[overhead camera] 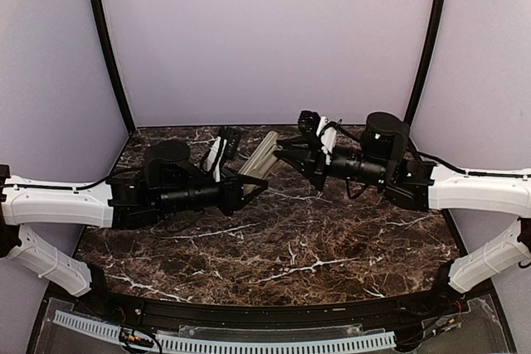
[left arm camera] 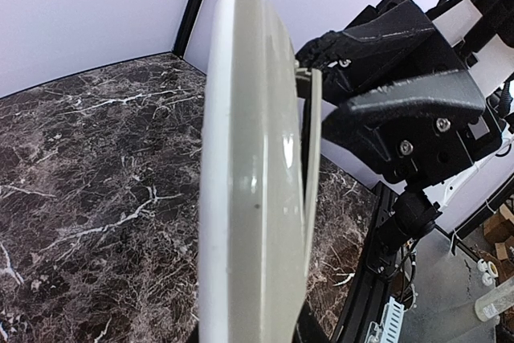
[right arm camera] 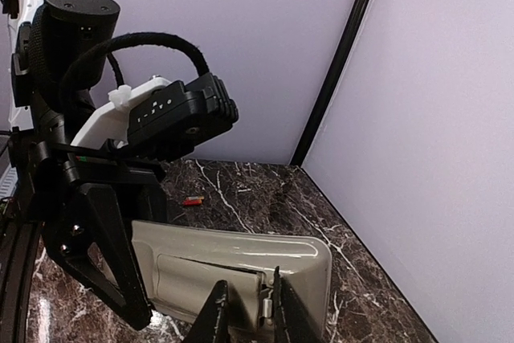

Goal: Load the batteries into the remote control
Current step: Remove the screwdriver from the remote control.

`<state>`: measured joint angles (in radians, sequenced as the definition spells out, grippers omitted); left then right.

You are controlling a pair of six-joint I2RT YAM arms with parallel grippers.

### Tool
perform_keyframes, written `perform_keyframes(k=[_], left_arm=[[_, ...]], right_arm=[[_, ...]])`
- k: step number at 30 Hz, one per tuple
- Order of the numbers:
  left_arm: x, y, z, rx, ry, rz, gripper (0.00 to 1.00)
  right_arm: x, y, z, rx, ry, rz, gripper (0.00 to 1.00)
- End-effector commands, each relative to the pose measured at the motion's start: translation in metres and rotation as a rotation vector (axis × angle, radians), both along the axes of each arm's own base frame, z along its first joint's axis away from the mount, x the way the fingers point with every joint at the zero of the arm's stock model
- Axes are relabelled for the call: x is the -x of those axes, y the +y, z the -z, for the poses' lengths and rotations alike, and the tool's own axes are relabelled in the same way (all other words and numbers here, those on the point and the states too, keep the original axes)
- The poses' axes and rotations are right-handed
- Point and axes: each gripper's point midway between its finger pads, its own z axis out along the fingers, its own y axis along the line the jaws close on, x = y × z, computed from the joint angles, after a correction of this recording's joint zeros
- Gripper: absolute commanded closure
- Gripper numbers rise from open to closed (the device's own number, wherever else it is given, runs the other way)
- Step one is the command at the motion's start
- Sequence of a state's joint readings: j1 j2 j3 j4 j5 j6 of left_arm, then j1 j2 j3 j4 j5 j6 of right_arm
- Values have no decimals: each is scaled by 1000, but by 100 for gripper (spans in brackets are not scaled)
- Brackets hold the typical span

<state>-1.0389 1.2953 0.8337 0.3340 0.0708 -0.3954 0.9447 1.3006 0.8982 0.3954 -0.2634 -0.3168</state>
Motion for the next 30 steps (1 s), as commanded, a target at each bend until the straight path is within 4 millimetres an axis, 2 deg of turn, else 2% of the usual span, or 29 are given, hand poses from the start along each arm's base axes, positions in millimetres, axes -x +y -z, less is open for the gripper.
perform_keyframes(k=[1,8,16,20,25,30], left_arm=[[8,0,-37,94,-82,33,100],[4,3,-34,83,-79,2,100],[-4,5,-9,16,-20,-47,100],[-17,14,13,-70,-6,-131,100],[-27,23,50,-248,-17,-185,100],[-42,31,91,-465,-45,-222,100]], right_arm=[[22,10,18,51,76,-116,85],[19,10,25,59,94,-114,95],[10,15,51,84,135,-108,98],[8,18,81,127,160,-117,97],[10,20,121,168,199,-139,94],[3,28,158,202,241,-149,93]])
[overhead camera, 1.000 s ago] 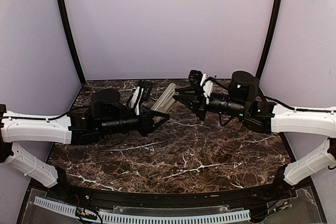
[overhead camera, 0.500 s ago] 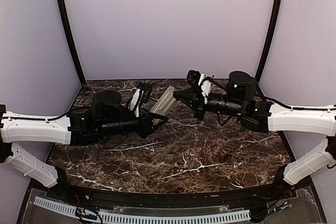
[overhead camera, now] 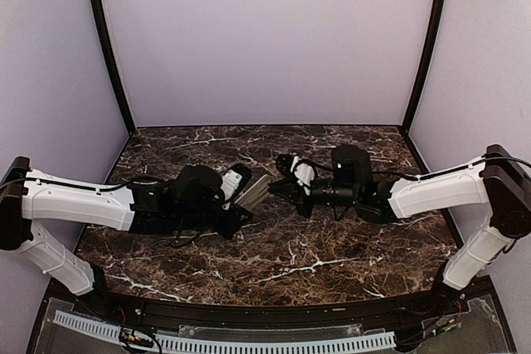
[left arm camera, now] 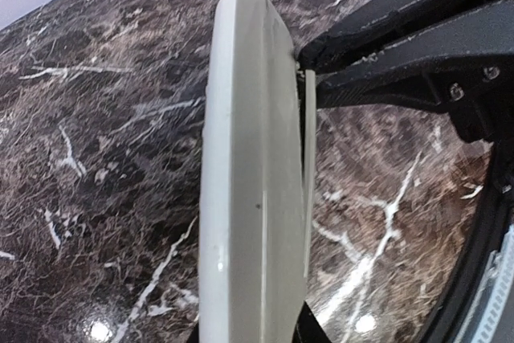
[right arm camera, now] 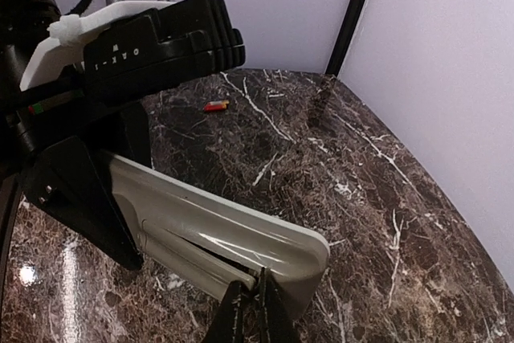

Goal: Load the batteries into the remote control
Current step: Remove the screwdriver from the remote control.

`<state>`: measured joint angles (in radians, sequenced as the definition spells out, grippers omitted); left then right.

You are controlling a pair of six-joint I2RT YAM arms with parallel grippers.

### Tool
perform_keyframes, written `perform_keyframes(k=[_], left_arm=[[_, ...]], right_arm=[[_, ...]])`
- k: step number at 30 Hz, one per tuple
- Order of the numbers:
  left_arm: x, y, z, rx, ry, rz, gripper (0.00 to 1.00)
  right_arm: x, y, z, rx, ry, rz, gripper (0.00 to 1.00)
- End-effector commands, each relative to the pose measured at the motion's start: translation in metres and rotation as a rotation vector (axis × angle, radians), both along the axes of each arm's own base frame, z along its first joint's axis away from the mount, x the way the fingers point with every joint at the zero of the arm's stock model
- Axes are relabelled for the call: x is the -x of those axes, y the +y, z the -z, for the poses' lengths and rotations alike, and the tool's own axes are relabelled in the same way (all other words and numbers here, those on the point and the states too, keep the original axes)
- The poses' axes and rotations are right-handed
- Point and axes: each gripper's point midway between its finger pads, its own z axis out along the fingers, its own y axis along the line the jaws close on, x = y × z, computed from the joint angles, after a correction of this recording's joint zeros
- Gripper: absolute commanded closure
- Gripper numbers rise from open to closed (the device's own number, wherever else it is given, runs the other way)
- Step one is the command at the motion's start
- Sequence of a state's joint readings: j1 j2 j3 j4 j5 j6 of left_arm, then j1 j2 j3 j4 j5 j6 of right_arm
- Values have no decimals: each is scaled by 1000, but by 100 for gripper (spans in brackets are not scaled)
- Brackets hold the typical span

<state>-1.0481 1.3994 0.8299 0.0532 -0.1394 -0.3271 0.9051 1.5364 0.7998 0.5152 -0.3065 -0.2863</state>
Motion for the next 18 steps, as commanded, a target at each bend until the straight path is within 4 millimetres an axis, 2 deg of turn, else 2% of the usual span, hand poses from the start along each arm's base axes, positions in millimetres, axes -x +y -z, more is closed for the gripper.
perform_keyframes(k=[1,5,9,12,18], left_arm=[[-27,0,-10,-103,-130,-43,100],[-38,2,11,-196,-133,-41,100],[-48,12,42,-311,-112,-56,100],[-49,9,55,-351,-111,-31,100],[-51,8,76,-406,-97,-8,100]], right_arm=[[24,14,46,38,100,-147,93],[17,18,74,63,141,-148,92],[20,16,95,97,169,-164,91],[22,13,113,132,198,-161,89],[21,6,125,149,229,-126,87]])
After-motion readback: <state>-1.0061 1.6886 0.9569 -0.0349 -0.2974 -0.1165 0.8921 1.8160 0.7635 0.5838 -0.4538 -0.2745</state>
